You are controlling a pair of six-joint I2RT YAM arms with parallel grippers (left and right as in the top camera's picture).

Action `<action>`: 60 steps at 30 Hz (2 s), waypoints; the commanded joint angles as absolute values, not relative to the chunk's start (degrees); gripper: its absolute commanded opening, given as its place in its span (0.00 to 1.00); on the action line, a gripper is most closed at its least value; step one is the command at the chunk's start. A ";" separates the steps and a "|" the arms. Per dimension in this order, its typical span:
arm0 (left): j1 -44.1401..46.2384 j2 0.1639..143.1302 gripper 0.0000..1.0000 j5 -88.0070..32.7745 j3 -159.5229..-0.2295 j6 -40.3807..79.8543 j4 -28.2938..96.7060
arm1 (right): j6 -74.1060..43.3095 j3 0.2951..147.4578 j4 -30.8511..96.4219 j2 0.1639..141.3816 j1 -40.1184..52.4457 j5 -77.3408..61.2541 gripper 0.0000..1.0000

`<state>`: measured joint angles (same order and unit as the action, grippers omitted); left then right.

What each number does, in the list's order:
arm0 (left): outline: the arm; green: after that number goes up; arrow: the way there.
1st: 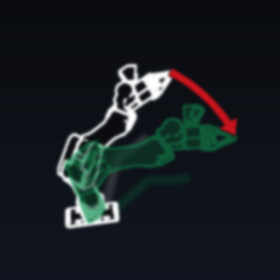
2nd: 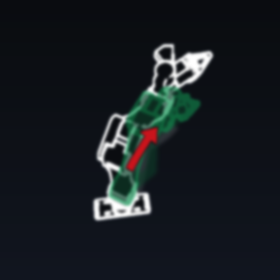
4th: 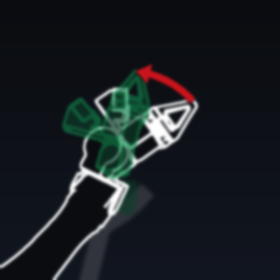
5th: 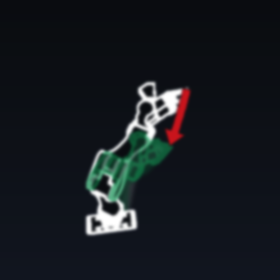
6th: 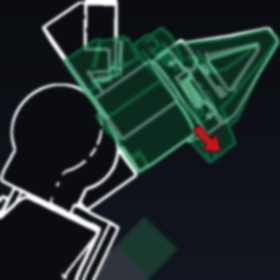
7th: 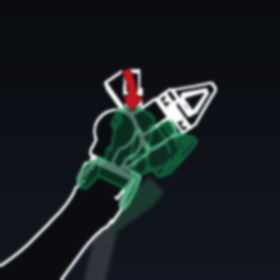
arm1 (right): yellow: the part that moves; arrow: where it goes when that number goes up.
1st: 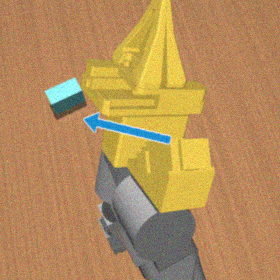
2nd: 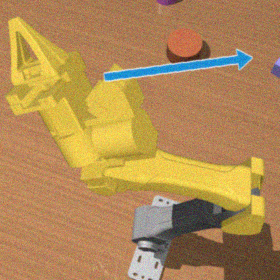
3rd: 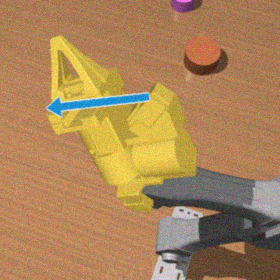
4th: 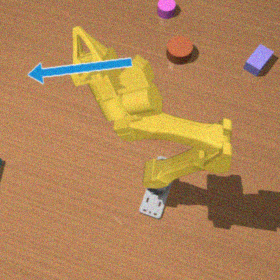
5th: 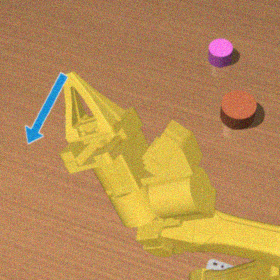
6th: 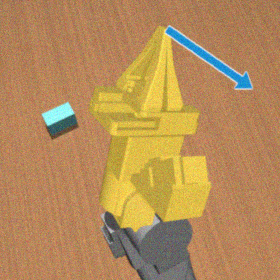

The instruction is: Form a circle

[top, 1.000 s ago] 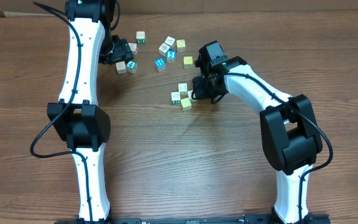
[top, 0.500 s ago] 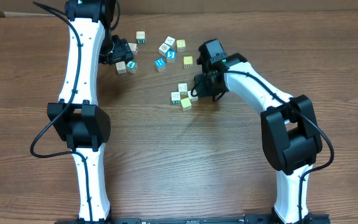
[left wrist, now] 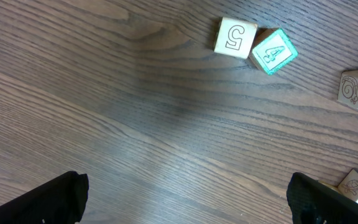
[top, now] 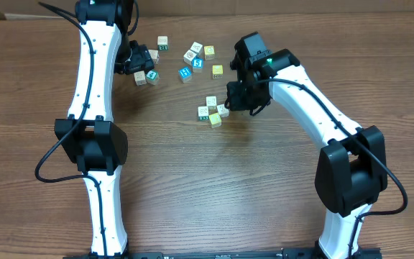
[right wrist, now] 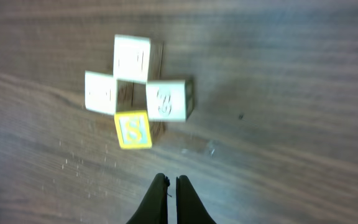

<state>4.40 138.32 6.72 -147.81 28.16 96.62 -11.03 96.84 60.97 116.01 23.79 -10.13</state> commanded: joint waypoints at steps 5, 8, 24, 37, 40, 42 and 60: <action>4.29 137.38 1.00 7.64 -148.97 28.34 96.60 | -16.36 91.15 60.51 115.04 27.00 -11.68 0.04; 4.29 137.38 1.00 7.64 -148.97 28.34 96.60 | -17.06 89.21 58.61 115.04 28.91 -11.46 0.04; 4.29 137.38 1.00 7.64 -148.97 28.34 96.60 | -24.05 84.27 49.39 115.09 36.47 2.74 0.04; 4.29 137.38 1.00 7.64 -148.97 28.34 96.60 | -24.08 82.06 47.18 115.09 36.49 2.92 0.04; 4.29 137.38 1.00 7.64 -148.97 28.34 96.60 | -24.03 80.31 44.60 115.09 36.47 2.96 0.04; 4.29 137.38 1.00 7.64 -148.97 28.34 96.60 | -24.01 80.12 43.68 115.09 36.47 2.96 0.04; 4.29 137.38 1.00 7.64 -148.97 28.34 96.60 | -24.01 80.12 40.10 115.09 36.47 2.96 0.04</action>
<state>4.40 138.32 6.72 -147.81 28.16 96.62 -23.75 80.23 40.47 116.01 36.47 1.98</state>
